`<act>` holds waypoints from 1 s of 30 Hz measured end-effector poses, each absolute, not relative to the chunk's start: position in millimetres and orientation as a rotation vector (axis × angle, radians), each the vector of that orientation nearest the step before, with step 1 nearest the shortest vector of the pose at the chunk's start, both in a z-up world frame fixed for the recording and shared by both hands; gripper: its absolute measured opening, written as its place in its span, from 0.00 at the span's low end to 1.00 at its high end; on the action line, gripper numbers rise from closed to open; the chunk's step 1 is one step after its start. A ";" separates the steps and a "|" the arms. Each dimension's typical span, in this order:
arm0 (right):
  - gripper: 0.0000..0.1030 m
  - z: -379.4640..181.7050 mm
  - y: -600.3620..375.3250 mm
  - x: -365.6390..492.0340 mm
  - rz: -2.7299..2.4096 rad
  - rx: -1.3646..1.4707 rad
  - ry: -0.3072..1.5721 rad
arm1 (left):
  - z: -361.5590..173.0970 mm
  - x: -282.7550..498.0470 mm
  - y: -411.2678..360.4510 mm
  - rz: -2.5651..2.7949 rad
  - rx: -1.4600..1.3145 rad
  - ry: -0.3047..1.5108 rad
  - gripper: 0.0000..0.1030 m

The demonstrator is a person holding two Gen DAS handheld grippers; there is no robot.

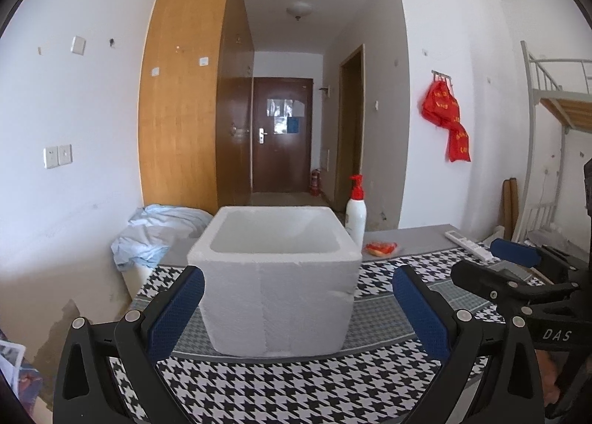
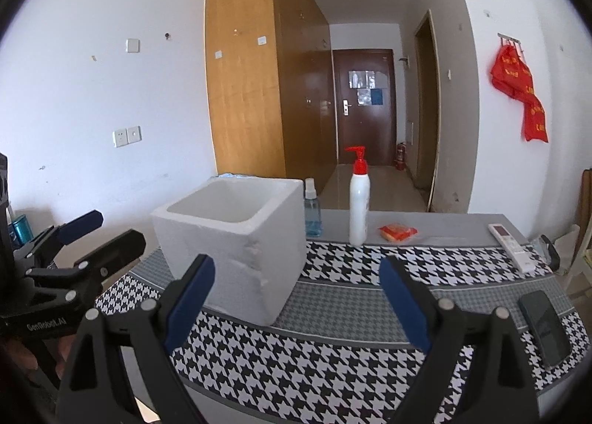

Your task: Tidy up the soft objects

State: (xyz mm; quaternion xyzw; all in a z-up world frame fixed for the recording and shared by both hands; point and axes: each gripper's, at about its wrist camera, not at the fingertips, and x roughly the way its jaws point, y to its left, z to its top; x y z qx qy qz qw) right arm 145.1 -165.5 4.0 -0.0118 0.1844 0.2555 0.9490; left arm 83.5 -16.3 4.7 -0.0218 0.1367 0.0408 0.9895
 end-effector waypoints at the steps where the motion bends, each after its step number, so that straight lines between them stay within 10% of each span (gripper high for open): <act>1: 0.90 2.7 -167.5 144.0 0.513 -0.023 0.372 | 2.6 82.7 -16.9 0.083 -0.045 0.275 0.99; 30: 0.90 -15.2 -198.6 120.1 0.463 0.003 0.336 | -13.1 66.5 -33.6 0.077 -0.042 0.261 0.99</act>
